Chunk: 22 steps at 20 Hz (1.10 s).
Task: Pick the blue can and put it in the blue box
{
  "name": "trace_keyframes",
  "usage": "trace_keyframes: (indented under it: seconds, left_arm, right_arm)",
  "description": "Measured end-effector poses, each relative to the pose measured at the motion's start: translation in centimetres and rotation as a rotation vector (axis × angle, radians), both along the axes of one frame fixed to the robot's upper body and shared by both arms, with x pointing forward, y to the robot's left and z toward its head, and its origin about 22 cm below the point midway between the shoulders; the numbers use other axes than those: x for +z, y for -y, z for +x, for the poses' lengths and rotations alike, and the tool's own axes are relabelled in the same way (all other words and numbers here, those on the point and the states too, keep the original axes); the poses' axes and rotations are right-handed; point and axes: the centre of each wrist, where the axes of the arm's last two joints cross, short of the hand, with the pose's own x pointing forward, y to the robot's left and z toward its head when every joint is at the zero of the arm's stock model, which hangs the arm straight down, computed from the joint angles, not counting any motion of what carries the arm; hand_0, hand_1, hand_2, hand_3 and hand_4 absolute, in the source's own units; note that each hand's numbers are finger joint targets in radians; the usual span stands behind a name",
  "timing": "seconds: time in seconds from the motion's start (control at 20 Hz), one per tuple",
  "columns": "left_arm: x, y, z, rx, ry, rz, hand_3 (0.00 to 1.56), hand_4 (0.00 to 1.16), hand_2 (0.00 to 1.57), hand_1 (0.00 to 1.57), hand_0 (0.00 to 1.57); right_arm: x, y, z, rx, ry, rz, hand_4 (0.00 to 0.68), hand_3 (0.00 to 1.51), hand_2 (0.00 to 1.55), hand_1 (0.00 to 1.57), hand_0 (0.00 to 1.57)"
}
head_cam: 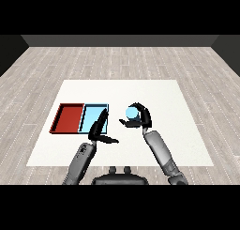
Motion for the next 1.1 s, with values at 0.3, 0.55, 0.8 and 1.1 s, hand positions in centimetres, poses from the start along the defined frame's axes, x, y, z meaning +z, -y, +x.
trace_keyframes:
  seconds: [0.3, 0.55, 0.8, 1.1]
  left_arm:
    - [-1.2, 0.7, 0.6, -0.004, -0.024, 0.004, 0.0, 0.0, 0.0, 0.0, 0.0]
    - [-1.9, 1.9, 1.2, -0.009, -0.038, -0.011, 0.0, 0.0, 0.0, 0.0, 0.0]
    - [-2.3, 3.1, 1.2, -0.007, -0.064, -0.023, 0.0, 0.0, 0.0, 0.0, 0.0]
    - [-2.4, 3.6, 1.9, -0.016, -0.09, -0.03, 0.0, 0.0, 0.0, 0.0, 0.0]
  right_arm:
    - [0.7, -0.7, 0.0, 0.017, 0.005, -0.009, 0.606, 1.4, 1.47, 1.49, 1.49]
    - [1.2, -1.2, 0.2, 0.042, 0.024, -0.012, 0.605, 1.4, 1.47, 1.49, 1.49]
    - [0.9, -1.4, -0.4, 0.056, 0.027, 0.0, 0.61, 1.4, 1.47, 1.49, 1.49]
    - [1.4, -2.2, -0.6, 0.083, 0.034, 0.015, 0.61, 1.39, 1.46, 1.48, 1.48]
